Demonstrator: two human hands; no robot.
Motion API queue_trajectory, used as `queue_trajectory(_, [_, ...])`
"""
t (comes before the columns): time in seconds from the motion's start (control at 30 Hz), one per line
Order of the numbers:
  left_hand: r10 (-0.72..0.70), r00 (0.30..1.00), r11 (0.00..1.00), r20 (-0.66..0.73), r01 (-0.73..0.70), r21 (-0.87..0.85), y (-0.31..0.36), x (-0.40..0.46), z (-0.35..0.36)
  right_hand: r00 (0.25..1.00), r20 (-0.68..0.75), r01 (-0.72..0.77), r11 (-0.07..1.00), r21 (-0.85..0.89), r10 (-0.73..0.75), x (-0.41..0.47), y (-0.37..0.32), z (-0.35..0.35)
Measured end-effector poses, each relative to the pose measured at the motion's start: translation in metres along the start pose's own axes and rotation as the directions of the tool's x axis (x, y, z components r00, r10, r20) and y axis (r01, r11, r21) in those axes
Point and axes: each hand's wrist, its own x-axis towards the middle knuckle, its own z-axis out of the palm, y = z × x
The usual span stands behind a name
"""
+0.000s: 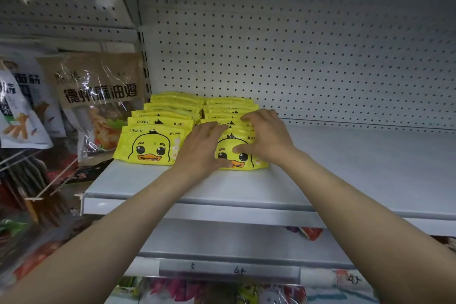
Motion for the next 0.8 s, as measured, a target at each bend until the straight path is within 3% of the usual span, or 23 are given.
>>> queue_trajectory(0.23, [-0.016, 1.000, 1.000, 0.017, 0.016, -0.025, -0.003, 0.003, 0.003, 0.968, 0.188, -0.205, 0.958, 0.199, 0.168, -0.003, 0.008, 0.010])
queue_trajectory(0.53, [-0.029, 0.999, 0.999, 0.026, 0.030, -0.018, -0.009, 0.007, 0.003, 0.942, 0.275, -0.273, 0.913, 0.304, 0.190, 0.005, 0.005, 0.011])
queue_trajectory(0.8, [-0.028, 0.999, 0.999, 0.026, 0.028, -0.025, -0.011, 0.005, 0.002, 0.951, 0.264, -0.240, 0.921, 0.307, 0.160, 0.008, 0.004, 0.018])
